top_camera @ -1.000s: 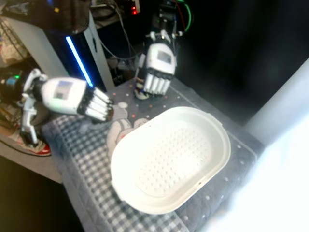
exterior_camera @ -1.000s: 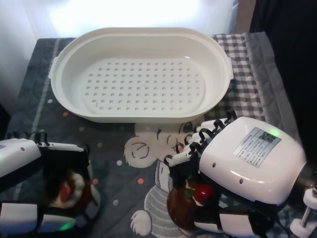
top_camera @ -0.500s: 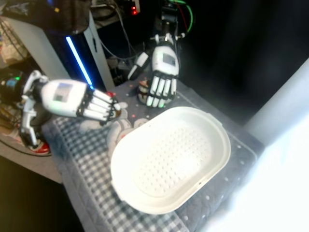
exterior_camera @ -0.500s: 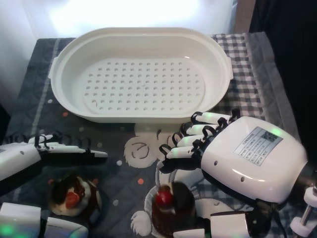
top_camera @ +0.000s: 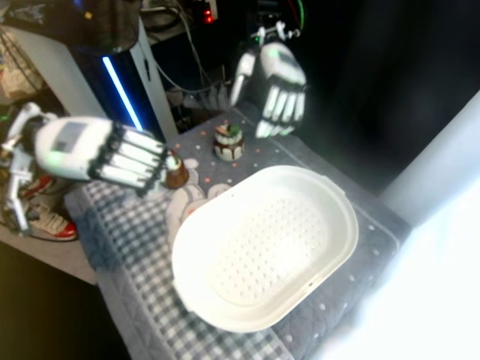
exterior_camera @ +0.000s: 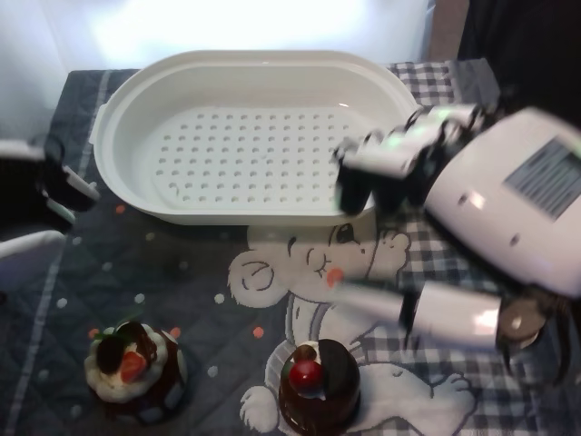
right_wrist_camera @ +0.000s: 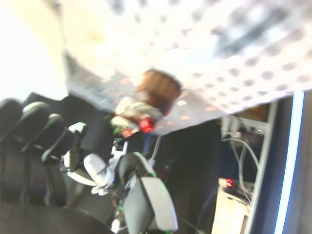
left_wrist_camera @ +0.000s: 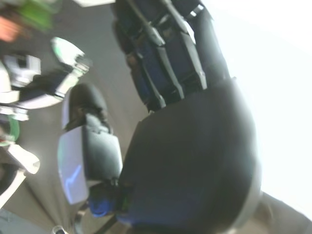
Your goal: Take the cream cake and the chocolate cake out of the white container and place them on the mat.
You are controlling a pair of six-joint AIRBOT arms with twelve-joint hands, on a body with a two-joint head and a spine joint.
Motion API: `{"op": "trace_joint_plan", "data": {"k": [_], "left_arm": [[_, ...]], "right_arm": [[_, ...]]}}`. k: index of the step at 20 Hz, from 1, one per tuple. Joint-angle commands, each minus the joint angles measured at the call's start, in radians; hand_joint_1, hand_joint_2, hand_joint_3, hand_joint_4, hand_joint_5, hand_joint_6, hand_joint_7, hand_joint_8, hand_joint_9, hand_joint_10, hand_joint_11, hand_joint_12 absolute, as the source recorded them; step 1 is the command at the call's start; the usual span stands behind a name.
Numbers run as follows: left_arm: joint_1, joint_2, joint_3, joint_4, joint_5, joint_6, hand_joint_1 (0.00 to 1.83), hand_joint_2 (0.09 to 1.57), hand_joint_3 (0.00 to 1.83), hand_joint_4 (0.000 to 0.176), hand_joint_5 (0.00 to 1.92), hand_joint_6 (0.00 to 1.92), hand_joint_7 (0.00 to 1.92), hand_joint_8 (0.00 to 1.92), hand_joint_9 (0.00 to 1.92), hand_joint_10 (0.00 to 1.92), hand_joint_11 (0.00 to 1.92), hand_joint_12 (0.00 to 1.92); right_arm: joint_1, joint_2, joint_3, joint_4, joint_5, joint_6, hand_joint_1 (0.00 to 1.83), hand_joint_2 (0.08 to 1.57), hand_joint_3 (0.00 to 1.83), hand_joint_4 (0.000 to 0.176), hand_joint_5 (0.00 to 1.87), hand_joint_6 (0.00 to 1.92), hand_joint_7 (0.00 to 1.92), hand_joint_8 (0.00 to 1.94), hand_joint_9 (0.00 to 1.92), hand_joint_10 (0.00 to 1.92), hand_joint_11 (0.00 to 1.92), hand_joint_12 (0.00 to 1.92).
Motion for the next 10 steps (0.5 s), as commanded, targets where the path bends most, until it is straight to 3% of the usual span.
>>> {"op": "trace_joint_plan", "data": {"k": [1,2,3,4,5,6,7,8,9,10], "left_arm": [[-0.014,-0.002,0.005,0.011,-0.187,-0.002,1.14,1.21,0.01,0.0,0.76,1.2,0.93,1.08,0.91,0.9,0.71,1.37],[-0.016,-0.003,0.005,0.008,-0.212,0.006,1.05,1.21,0.0,0.0,0.8,1.23,0.95,0.79,0.98,0.86,0.78,1.32],[-0.02,-0.005,0.004,0.005,-0.248,0.019,1.0,1.23,0.0,0.004,0.78,1.28,1.03,0.61,0.99,0.86,0.81,1.33],[-0.03,-0.013,0.005,0.0,-0.281,0.039,0.96,1.24,0.0,0.062,0.77,1.32,1.1,0.54,1.01,0.88,0.82,1.35],[-0.047,-0.02,0.005,-0.001,-0.301,0.061,0.97,1.25,0.0,0.015,0.76,1.34,1.15,0.57,1.02,1.01,0.83,1.45],[-0.062,-0.028,0.005,-0.003,-0.32,0.08,0.98,1.26,0.0,0.0,0.74,1.36,1.11,0.7,0.99,1.19,0.84,1.57],[-0.071,-0.036,0.005,-0.006,-0.338,0.092,0.97,1.27,0.0,0.0,0.72,1.38,1.06,0.79,0.96,1.28,0.82,1.63],[-0.074,-0.049,0.006,-0.01,-0.365,0.099,0.97,1.28,0.0,0.0,0.7,1.4,1.03,0.85,0.93,1.32,0.8,1.68],[-0.074,-0.057,0.005,-0.015,-0.384,0.1,0.96,1.27,0.0,0.002,0.7,1.4,1.02,0.9,0.92,1.36,0.8,1.71],[-0.074,-0.062,0.005,-0.018,-0.393,0.1,0.94,1.28,0.0,0.023,0.69,1.42,0.99,1.03,0.91,1.43,0.8,1.76]], "right_arm": [[0.007,0.002,0.016,-0.003,0.228,0.001,0.74,1.2,0.12,0.0,0.61,1.36,0.83,1.48,0.92,1.52,0.86,1.67],[0.007,0.002,0.028,-0.003,0.264,0.0,0.48,1.18,0.05,0.0,0.53,0.96,0.66,1.11,0.7,1.18,0.58,1.4],[0.008,-0.003,0.041,-0.014,0.314,0.0,0.61,1.21,0.02,0.0,0.63,0.78,0.73,1.01,0.66,1.17,0.54,1.39],[0.008,-0.004,0.047,-0.029,0.374,0.0,0.68,1.23,0.01,0.0,0.68,0.76,0.76,1.07,0.77,1.22,0.53,1.39],[0.008,-0.003,0.048,-0.037,0.416,0.0,0.47,1.2,0.0,0.0,0.62,0.68,0.68,0.95,0.68,1.07,0.52,1.31],[0.008,-0.002,0.048,-0.044,0.445,0.0,0.6,1.21,0.0,0.0,0.67,0.66,0.74,0.96,0.66,1.12,0.53,1.37],[0.008,-0.002,0.048,-0.049,0.456,0.0,0.68,1.23,0.0,0.0,0.71,0.69,0.76,1.05,0.77,1.2,0.53,1.38],[0.008,-0.004,0.047,-0.06,0.457,0.0,0.44,1.16,0.0,0.0,0.61,0.63,0.64,0.94,0.66,1.07,0.53,1.4],[0.008,-0.01,0.047,-0.073,0.457,0.0,0.51,1.22,0.0,0.0,0.61,0.65,0.66,0.98,0.66,1.13,0.53,1.38],[0.009,-0.014,0.048,-0.08,0.457,0.001,0.66,1.23,0.0,0.0,0.69,0.71,0.74,1.07,0.77,1.21,0.53,1.39]]}}
